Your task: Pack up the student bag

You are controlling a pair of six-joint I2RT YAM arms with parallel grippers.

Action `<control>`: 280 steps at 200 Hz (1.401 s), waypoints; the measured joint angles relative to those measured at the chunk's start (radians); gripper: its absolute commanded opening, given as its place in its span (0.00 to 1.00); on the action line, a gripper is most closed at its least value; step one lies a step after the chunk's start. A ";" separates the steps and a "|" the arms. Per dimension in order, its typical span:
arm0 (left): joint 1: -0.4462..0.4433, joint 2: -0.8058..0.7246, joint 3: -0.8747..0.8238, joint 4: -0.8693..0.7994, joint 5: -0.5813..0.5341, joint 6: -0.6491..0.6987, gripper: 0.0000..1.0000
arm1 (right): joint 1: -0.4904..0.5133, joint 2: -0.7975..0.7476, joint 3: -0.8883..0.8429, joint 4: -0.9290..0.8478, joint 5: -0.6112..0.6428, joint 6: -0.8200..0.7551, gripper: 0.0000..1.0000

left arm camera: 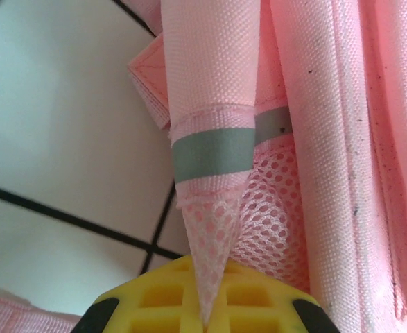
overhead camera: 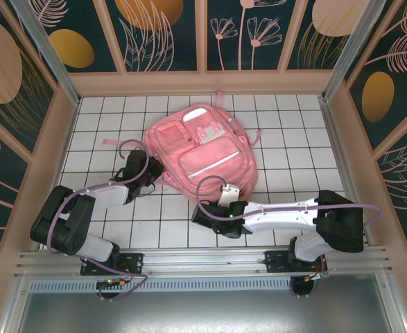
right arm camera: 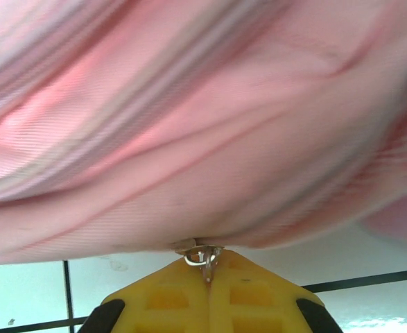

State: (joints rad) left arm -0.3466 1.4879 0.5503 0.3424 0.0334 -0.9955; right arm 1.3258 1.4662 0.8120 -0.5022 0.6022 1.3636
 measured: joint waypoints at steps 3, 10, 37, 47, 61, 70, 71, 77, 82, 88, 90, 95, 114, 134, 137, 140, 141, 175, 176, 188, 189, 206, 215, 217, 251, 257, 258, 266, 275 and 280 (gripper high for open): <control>0.007 0.003 0.006 -0.006 0.003 0.004 0.00 | 0.000 -0.002 -0.002 0.000 0.000 0.000 0.00; 0.025 0.011 0.020 -0.019 0.008 0.020 0.00 | 0.000 -0.005 -0.005 0.002 0.003 0.000 0.00; 0.060 0.020 0.051 -0.055 0.041 0.071 0.34 | 0.000 -0.007 -0.007 0.046 0.003 -0.050 0.00; 0.072 0.011 0.049 -0.058 0.042 0.089 0.44 | 0.000 -0.008 -0.011 0.058 0.003 -0.081 0.00; 0.086 -0.034 0.026 -0.063 0.048 0.092 0.48 | -0.004 -0.013 -0.021 0.078 0.001 -0.127 0.00; 0.087 -0.080 0.006 -0.071 0.048 0.090 0.48 | -0.006 -0.018 -0.030 0.096 -0.002 -0.156 0.00; 0.086 -0.090 0.003 -0.074 0.048 0.090 0.48 | -0.007 -0.019 -0.031 0.097 -0.002 -0.158 0.00; 0.079 -0.132 -0.012 -0.082 0.047 0.090 0.48 | -0.010 -0.023 -0.036 0.111 -0.005 -0.181 0.00; 0.071 -0.171 -0.023 -0.090 0.047 0.089 0.48 | -0.012 -0.027 -0.040 0.119 -0.010 -0.200 0.00; 0.058 -0.223 -0.038 -0.102 0.044 0.087 0.48 | -0.015 -0.031 -0.044 0.133 -0.014 -0.219 0.00; 0.052 -0.240 -0.043 -0.105 0.041 0.086 0.49 | -0.016 -0.033 -0.046 0.138 -0.018 -0.227 0.00; 0.036 -0.287 -0.055 -0.117 0.039 0.083 0.48 | -0.019 -0.038 -0.051 0.154 -0.024 -0.247 0.00; -0.032 -0.440 -0.105 -0.148 0.033 0.051 0.49 | -0.029 -0.057 -0.074 0.212 -0.051 -0.317 0.00; -0.108 -0.575 -0.179 -0.173 0.056 -0.016 0.49 | -0.035 -0.066 -0.089 0.261 -0.079 -0.379 0.00; -0.120 -0.591 -0.190 -0.176 0.061 -0.029 0.49 | -0.036 -0.066 -0.090 0.267 -0.082 -0.387 0.00; -0.130 -0.606 -0.200 -0.182 0.064 -0.039 0.49 | -0.036 -0.067 -0.091 0.272 -0.085 -0.393 0.00; -0.133 -0.610 -0.202 -0.183 0.065 -0.042 0.49 | -0.036 -0.067 -0.091 0.274 -0.085 -0.395 0.00; -0.302 -0.716 -0.247 -0.255 0.050 -0.169 0.48 | -0.042 -0.078 -0.117 0.333 -0.116 -0.447 0.00; -0.306 -0.717 -0.247 -0.255 0.048 -0.172 0.48 | -0.042 -0.078 -0.117 0.335 -0.116 -0.447 0.00; -0.363 -0.716 -0.246 -0.254 0.027 -0.207 0.48 | -0.047 -0.089 -0.130 0.350 -0.126 -0.454 0.00; -0.367 -0.714 -0.246 -0.254 0.026 -0.209 0.48 | -0.048 -0.090 -0.132 0.352 -0.127 -0.454 0.00; -0.444 -0.662 -0.234 -0.248 -0.010 -0.255 0.48 | -0.051 -0.105 -0.150 0.376 -0.134 -0.465 0.00; -0.490 -0.614 -0.225 -0.235 -0.027 -0.281 0.48 | -0.052 -0.112 -0.158 0.386 -0.134 -0.466 0.00; -0.499 -0.606 -0.223 -0.233 -0.030 -0.286 0.48 | -0.052 -0.113 -0.160 0.388 -0.135 -0.467 0.00; -0.645 -0.457 -0.160 -0.219 -0.105 -0.376 0.52 | -0.055 -0.133 -0.184 0.415 -0.137 -0.468 0.00; -0.660 -0.438 -0.151 -0.211 -0.118 -0.391 0.53 | -0.055 -0.135 -0.188 0.418 -0.137 -0.468 0.00; -0.661 -0.436 -0.150 -0.211 -0.119 -0.393 0.54 | -0.055 -0.136 -0.189 0.418 -0.137 -0.468 0.00; -0.672 -0.417 -0.142 -0.208 -0.136 -0.411 0.55 | -0.055 -0.138 -0.193 0.425 -0.137 -0.468 0.00; -0.676 -0.397 -0.137 -0.203 -0.158 -0.424 0.56 | -0.055 -0.138 -0.197 0.433 -0.138 -0.468 0.00; -0.677 -0.386 -0.134 -0.203 -0.172 -0.430 0.56 | -0.055 -0.138 -0.200 0.439 -0.140 -0.468 0.00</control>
State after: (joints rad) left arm -1.0233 1.1015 0.4164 0.1394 -0.1390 -1.4258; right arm 1.2713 1.3285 0.6125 -0.0631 0.4625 0.8955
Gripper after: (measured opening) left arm 0.560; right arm 0.050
